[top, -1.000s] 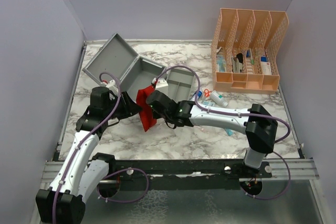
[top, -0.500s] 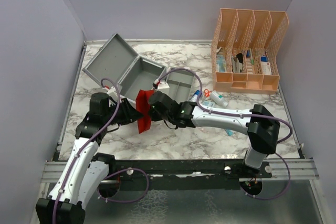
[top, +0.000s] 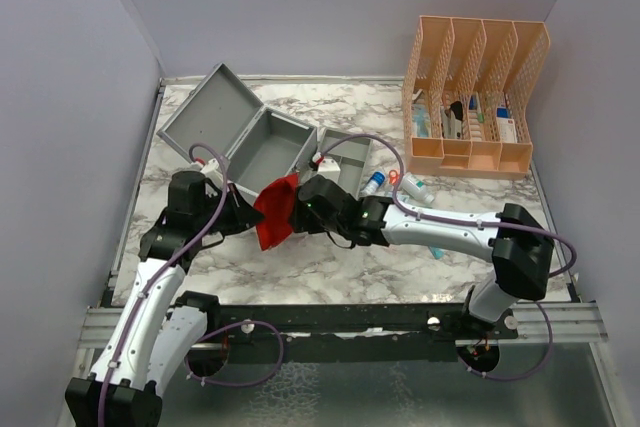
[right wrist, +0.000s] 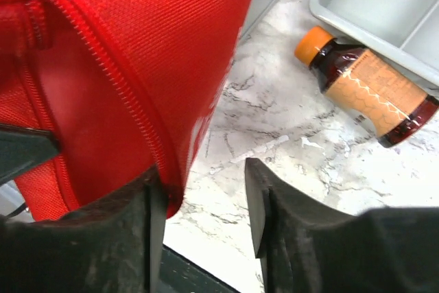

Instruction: Organize the medicine kit

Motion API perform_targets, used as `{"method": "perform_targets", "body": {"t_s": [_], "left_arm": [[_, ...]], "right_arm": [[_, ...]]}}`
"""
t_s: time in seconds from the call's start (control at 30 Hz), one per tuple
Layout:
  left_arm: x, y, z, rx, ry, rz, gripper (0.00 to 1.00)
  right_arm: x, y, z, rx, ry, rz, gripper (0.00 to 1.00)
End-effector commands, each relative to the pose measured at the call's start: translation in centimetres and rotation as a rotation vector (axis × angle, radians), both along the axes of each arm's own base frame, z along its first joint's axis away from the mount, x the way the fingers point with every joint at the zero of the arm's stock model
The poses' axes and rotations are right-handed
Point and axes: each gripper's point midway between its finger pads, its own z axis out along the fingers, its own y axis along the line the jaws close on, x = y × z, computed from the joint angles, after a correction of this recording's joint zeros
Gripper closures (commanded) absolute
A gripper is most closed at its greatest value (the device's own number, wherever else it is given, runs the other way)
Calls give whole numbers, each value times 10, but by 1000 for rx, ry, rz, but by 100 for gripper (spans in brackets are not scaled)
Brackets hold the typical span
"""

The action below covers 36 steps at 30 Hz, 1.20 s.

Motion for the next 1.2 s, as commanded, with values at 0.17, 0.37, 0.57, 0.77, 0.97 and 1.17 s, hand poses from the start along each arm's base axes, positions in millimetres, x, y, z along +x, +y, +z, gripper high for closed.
{"method": "perform_targets", "body": {"t_s": [0.17,0.37,0.57,0.77,0.97,1.17], "left_arm": [[2,8,-2,71,11,5,100],[3,7,-7,78,33,-13,100],[4,4,-11,80,55,-41,100],[2,-1,-12,74,57,-88,100],[-1,-7,-11,53,65,-137,100],[-2,-9,-12,43,75,-144,100]], "right_arm": [[-1,-25,33,-6,-40,-27,40],[-20,-22,66,126,-91,104,35],[1,-89,49,-31,-135,-71,40],[38,-184,45,-105,-168,-277,40],[56,-232,8,-211,-73,-378,40],[56,-243,-32,-219,32,-380,40]]}}
